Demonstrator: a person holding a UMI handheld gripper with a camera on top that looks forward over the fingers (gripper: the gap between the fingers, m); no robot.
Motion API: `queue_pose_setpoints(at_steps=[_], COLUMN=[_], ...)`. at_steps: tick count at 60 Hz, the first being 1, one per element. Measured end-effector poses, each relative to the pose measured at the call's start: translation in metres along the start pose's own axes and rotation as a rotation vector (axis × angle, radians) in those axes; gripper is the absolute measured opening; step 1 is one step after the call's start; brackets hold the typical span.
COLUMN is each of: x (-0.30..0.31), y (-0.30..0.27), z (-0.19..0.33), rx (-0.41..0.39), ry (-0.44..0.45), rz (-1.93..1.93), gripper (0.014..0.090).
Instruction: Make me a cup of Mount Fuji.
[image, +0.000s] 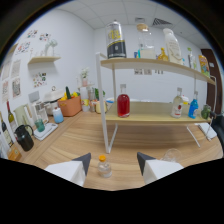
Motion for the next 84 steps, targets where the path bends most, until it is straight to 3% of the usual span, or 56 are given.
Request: queue_pose_setpoints(at_steps=[9, 24, 43, 47, 55, 65, 84], x=[0.062, 0.195, 0.264, 0.277, 0.297, 0.311, 0.296], y=[-0.01, -0.004, -0.11, -0.119, -0.117, -0.104, -0.108], z=[-0.038, -0.061, -0.011, 0.01, 0.049, 0.078, 0.061], rx=[0.04, -0.004, 0.149, 0.15, 0.107, 0.068, 0.082], ry=[0.063, 0.235, 0.204, 0.208, 0.218, 0.227, 0.168], rz=[0.004, 0.057, 0.057, 0.054, 0.026, -0.013, 0.016], gripper=[0.086, 0.0849, 0.0848, 0.081, 0.0654, 0.038, 0.0359])
